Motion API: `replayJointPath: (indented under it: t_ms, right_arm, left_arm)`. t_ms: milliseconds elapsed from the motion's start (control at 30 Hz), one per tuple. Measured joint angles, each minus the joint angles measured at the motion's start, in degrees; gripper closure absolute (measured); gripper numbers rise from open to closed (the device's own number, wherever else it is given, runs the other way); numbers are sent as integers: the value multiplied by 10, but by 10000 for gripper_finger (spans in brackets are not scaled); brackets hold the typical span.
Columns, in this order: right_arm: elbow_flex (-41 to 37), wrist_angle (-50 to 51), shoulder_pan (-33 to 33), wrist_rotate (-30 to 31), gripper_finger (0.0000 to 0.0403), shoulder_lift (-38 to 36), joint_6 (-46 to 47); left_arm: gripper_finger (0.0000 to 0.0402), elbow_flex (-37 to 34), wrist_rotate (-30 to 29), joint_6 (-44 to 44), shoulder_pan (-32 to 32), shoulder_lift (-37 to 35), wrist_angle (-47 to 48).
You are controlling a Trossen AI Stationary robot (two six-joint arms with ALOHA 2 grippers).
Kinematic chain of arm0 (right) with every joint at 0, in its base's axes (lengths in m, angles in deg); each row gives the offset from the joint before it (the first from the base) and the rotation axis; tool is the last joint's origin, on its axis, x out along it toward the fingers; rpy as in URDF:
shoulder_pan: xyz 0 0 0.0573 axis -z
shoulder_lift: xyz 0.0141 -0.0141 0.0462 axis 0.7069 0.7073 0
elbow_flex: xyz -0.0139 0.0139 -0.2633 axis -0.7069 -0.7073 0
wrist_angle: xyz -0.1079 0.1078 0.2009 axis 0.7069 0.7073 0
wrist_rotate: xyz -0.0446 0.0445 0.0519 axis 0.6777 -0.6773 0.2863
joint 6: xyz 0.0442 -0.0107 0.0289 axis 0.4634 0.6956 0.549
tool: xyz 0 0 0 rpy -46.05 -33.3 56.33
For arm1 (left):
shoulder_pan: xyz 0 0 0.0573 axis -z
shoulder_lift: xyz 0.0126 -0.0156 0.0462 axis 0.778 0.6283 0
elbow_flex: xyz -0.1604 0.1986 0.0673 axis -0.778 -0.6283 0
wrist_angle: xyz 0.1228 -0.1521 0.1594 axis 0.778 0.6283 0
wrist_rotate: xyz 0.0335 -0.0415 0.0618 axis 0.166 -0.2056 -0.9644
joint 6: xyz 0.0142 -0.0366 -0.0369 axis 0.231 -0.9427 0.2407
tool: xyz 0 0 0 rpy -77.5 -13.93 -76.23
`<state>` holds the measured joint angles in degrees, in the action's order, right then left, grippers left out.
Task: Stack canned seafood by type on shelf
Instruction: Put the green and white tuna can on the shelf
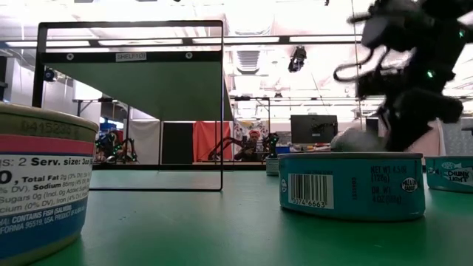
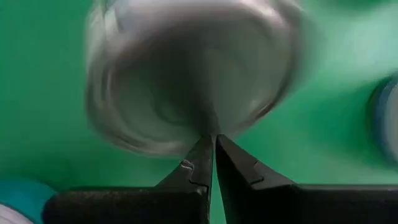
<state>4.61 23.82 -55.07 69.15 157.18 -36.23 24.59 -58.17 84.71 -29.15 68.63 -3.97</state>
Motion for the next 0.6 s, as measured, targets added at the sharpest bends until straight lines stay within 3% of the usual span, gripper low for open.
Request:
replayJointPath:
  t_ms: [600]
  right_arm:
    - [-7, 11, 0, -13, 391, -2, 8]
  left_arm:
    - [402, -1, -2, 1, 0, 0, 2]
